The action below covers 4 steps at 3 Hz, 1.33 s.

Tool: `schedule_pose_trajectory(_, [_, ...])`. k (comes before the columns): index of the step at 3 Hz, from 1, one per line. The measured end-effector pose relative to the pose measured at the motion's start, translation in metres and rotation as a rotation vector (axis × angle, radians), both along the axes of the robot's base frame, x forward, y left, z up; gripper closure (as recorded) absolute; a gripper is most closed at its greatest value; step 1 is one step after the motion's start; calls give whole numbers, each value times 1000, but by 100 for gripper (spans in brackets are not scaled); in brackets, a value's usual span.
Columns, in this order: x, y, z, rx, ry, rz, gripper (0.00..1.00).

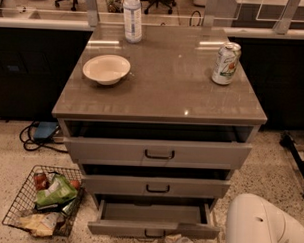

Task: Close bottom drawer

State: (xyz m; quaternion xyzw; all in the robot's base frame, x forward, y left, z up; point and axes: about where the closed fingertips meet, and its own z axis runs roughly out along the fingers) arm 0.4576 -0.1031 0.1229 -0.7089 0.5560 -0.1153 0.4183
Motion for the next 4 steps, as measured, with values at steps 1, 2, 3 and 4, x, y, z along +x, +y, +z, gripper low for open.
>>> schedule_pose_trajectory(1, [3, 6, 6, -6, -21, -39, 100])
schedule_pose_trajectory(2, [3, 7, 7, -6, -25, -45, 100])
schedule_pose_trajectory(3, [3, 7, 7, -6, -26, -45, 100])
schedule_pose_trajectory(4, [3, 7, 7, -6, -26, -45, 100])
